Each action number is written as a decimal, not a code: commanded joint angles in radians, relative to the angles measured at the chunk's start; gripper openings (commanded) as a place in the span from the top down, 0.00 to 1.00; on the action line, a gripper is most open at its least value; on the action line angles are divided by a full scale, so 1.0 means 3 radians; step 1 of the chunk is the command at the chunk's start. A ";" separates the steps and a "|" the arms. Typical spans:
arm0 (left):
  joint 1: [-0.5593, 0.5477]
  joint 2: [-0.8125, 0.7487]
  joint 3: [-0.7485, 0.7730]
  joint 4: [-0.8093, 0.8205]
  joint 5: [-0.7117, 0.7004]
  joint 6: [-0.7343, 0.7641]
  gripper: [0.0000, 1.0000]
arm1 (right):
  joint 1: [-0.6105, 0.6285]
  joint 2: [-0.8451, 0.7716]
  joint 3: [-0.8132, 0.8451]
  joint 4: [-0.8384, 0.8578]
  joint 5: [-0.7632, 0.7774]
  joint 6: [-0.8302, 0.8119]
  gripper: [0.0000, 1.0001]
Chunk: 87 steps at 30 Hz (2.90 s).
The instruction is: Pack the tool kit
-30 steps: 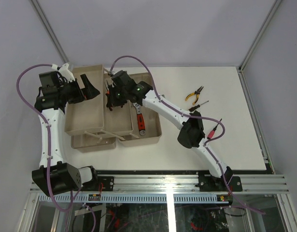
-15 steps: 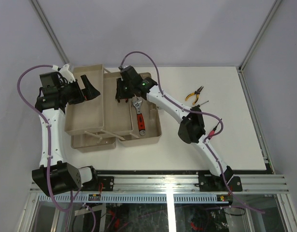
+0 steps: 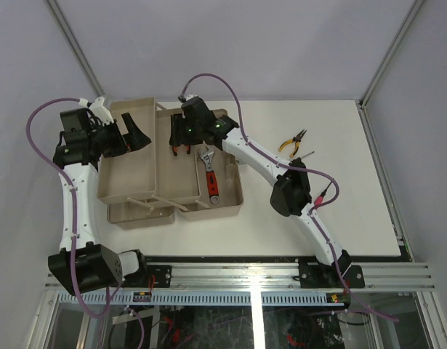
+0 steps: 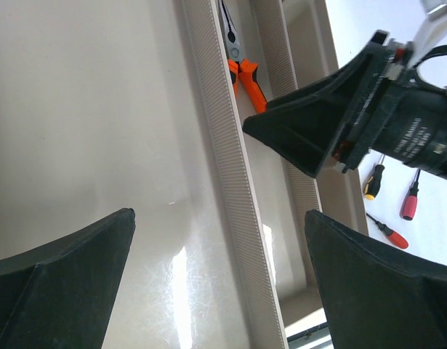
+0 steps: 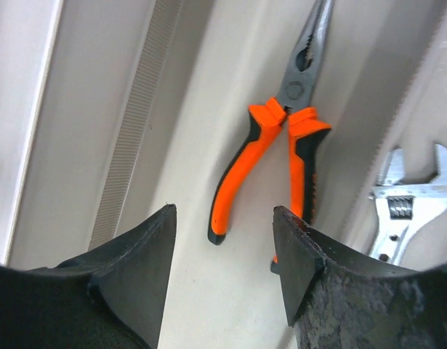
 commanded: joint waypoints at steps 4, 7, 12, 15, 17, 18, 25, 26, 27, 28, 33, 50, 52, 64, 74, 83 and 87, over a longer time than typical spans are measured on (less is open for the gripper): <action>0.0014 0.0014 -0.0015 0.0100 0.0073 0.0023 0.00 | -0.0266 -0.0953 -0.0149 0.0030 0.0708 -0.0366 0.35; 0.0010 0.0035 0.0007 0.0100 0.0087 0.0020 0.00 | -0.0651 -0.1165 -0.0243 -0.0125 0.1043 -0.0410 0.35; 0.0014 0.0052 0.0029 0.0101 0.0111 0.0018 0.00 | -0.1483 -0.0968 0.0031 -0.1070 0.1305 -0.0202 0.37; 0.0012 0.0057 0.0023 0.0100 0.0126 0.0005 0.00 | -0.1881 -0.0839 -0.0184 -0.1493 0.1196 -0.0055 0.37; 0.0014 0.0057 0.0027 0.0095 0.0134 0.0003 0.00 | -0.2038 -0.0895 -0.0646 -0.1364 0.1096 -0.0046 0.38; 0.0015 0.0055 0.0024 0.0098 0.0130 0.0003 0.00 | -0.2079 -0.0916 -0.0837 -0.1303 0.1064 -0.0039 0.39; 0.0011 0.0018 0.0025 0.0071 0.0099 0.0039 0.00 | -0.2143 -0.0799 -0.1503 -0.1202 0.0978 -0.0068 0.39; 0.0013 0.0016 0.0025 0.0064 0.0094 0.0043 0.00 | -0.2150 -0.0775 -0.1571 -0.1201 0.0958 -0.0068 0.39; 0.0014 0.0016 0.0024 0.0056 0.0089 0.0052 0.00 | -0.2161 -0.0754 -0.1635 -0.1187 0.0925 -0.0063 0.39; 0.0013 0.0015 0.0024 0.0055 0.0084 0.0057 0.00 | -0.2167 -0.0733 -0.1716 -0.1179 0.0904 -0.0055 0.39; 0.0013 0.0014 0.0034 0.0054 0.0081 0.0057 0.00 | -0.2245 -0.0653 -0.1902 -0.1110 0.0852 -0.0048 0.39; 0.0015 0.0012 0.0081 -0.0037 0.0059 0.0102 0.00 | -0.2437 -0.0276 -0.1330 -0.1070 0.0640 -0.0178 0.39; 0.0013 0.0011 0.0087 -0.0047 0.0052 0.0105 0.00 | -0.2436 -0.0209 -0.1250 -0.1053 0.0548 -0.0195 0.40; 0.0014 0.0023 0.0093 -0.0060 0.0040 0.0086 0.00 | -0.2441 0.0041 -0.1110 -0.1376 0.0702 -0.0368 0.56; 0.0011 0.0032 0.0104 -0.0057 0.0040 0.0112 0.00 | -0.2474 -0.0227 -0.1152 -0.1339 0.0352 -0.0363 1.00; 0.0010 0.0085 0.0125 -0.0057 0.0084 0.0103 0.00 | -0.2467 -0.0923 -0.0484 -0.1435 0.0323 -0.0442 1.00; 0.0011 0.0089 0.0116 -0.0032 0.0084 0.0095 0.00 | -0.2397 -0.1220 -0.0395 -0.1307 0.0058 -0.0487 1.00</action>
